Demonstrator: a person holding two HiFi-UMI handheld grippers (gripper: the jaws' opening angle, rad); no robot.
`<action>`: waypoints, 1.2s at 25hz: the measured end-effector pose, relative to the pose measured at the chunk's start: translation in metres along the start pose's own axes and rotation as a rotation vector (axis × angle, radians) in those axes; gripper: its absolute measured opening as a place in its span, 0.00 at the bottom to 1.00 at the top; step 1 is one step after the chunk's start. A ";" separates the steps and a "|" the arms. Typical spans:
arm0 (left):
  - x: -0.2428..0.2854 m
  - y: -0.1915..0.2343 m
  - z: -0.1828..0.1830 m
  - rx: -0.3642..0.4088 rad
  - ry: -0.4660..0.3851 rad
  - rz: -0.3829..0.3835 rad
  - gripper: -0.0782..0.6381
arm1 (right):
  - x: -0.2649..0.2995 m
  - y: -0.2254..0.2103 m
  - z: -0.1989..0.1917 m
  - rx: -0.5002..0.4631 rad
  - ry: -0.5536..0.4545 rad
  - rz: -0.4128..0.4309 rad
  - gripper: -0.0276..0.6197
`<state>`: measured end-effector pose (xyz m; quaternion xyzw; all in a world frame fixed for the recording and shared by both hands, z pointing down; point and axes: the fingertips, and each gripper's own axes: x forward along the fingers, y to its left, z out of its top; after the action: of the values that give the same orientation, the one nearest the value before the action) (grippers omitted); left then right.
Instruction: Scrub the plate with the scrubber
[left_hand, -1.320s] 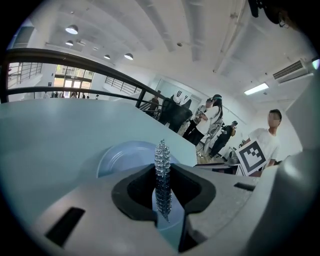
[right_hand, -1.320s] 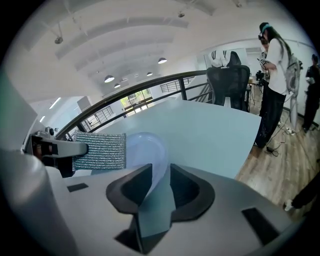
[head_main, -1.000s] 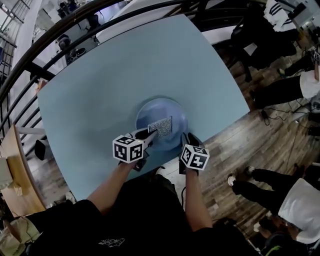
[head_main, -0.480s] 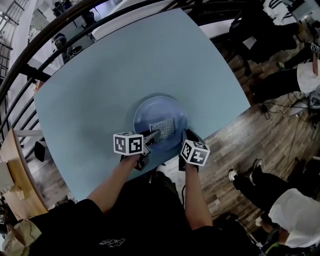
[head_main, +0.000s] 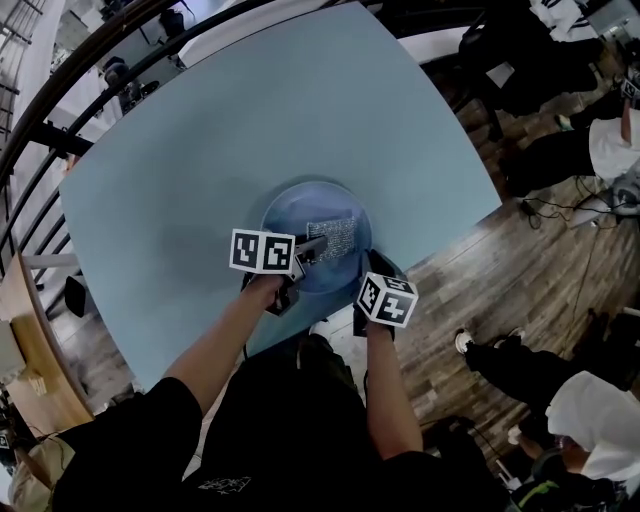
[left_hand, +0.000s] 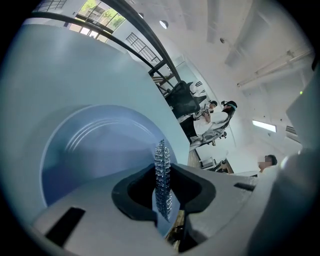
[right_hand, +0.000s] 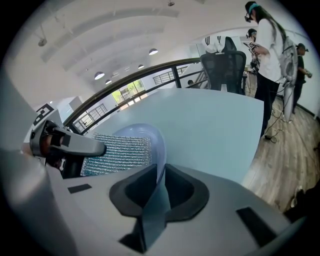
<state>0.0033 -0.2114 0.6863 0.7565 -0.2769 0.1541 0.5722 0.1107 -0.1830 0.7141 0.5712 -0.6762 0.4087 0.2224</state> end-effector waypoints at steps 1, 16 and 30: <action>0.001 0.002 -0.001 -0.003 0.008 0.007 0.23 | 0.000 0.000 0.000 0.002 0.001 0.000 0.12; -0.006 0.030 0.021 -0.125 -0.059 0.033 0.23 | 0.000 -0.002 0.001 0.029 0.004 -0.007 0.11; -0.053 0.062 0.037 -0.172 -0.175 0.095 0.23 | 0.001 -0.004 0.000 0.024 -0.004 -0.026 0.10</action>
<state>-0.0794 -0.2450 0.6942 0.7012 -0.3737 0.0901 0.6005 0.1144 -0.1838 0.7157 0.5834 -0.6642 0.4126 0.2197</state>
